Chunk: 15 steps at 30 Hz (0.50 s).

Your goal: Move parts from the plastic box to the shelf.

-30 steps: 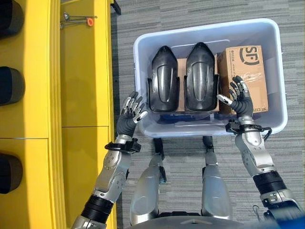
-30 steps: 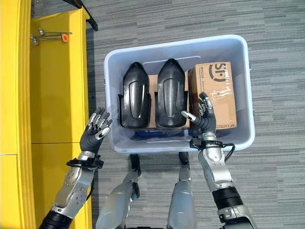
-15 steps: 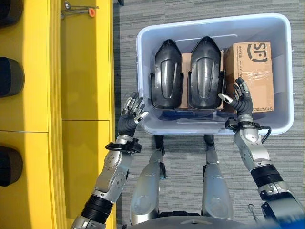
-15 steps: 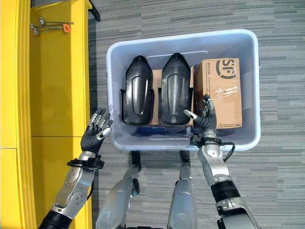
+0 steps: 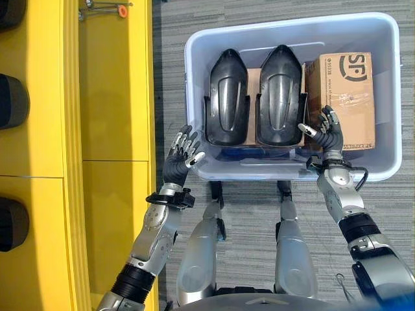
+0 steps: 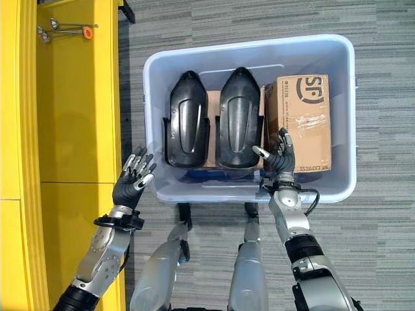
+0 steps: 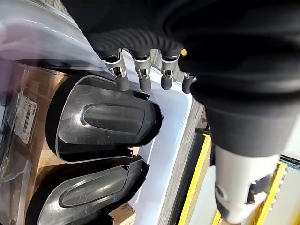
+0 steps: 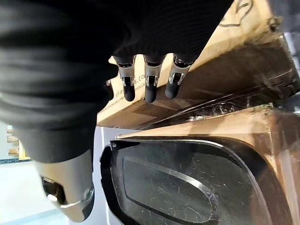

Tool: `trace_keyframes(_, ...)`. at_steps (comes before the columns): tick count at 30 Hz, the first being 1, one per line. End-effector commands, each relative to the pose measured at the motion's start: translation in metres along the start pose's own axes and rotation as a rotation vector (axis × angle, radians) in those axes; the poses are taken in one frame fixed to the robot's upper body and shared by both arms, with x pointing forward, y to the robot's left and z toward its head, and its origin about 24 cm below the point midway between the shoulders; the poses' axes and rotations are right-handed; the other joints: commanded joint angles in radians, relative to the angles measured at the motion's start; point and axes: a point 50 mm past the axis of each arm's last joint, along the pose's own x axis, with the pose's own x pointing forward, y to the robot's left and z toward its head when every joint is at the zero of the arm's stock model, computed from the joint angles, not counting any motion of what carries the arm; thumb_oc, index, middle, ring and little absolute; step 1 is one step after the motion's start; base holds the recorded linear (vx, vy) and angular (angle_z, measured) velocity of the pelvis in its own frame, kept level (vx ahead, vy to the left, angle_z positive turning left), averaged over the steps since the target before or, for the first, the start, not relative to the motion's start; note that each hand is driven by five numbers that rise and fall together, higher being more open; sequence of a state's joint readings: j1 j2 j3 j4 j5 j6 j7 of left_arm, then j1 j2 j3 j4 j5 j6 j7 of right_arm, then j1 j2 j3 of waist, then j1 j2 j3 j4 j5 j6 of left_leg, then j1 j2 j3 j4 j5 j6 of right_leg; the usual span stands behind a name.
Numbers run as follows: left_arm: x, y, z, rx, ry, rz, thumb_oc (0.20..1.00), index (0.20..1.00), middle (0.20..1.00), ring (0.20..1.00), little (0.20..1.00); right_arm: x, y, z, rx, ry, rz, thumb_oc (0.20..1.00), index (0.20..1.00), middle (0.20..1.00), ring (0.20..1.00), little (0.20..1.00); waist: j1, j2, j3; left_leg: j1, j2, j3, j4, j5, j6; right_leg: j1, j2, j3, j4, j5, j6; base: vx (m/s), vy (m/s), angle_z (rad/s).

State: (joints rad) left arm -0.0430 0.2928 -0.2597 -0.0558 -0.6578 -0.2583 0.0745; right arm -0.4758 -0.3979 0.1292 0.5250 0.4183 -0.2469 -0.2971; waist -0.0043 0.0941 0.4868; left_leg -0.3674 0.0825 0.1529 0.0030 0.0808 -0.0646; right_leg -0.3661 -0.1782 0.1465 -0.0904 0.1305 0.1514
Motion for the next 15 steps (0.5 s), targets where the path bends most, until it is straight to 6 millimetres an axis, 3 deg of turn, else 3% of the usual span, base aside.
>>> trace_keyframes(1, 0.002, -0.008, 0.028, 0.004, -0.133, -0.061, 1.0, 1.0, 1.0, 1.0, 1.0, 0.013, -0.006, 0.021, 0.012, -0.084, -0.036, 1.0, 1.0, 1.0, 1.0, 1.0, 0.021, -0.007, -0.02, -0.037, 0.038, -0.046, 0.083, 0.002, -0.033, -0.085, -0.039, 0.045, 0.203, -0.03, 0.022, 0.0, 0.0, 0.0)
trace_keyframes(15, 0.004, -0.013, 0.032, -0.01, -0.154, -0.076, 1.0, 1.0, 1.0, 1.0, 1.0, 0.03, -0.017, 0.032, -0.022, -0.09, -0.085, 1.0, 1.0, 1.0, 1.0, 1.0, 0.028, 0.004, -0.003, -0.062, 0.037, -0.046, 0.088, 0.001, -0.032, -0.118, -0.03, 0.049, 0.218, -0.029, 0.02, 0.0, 0.0, 0.0)
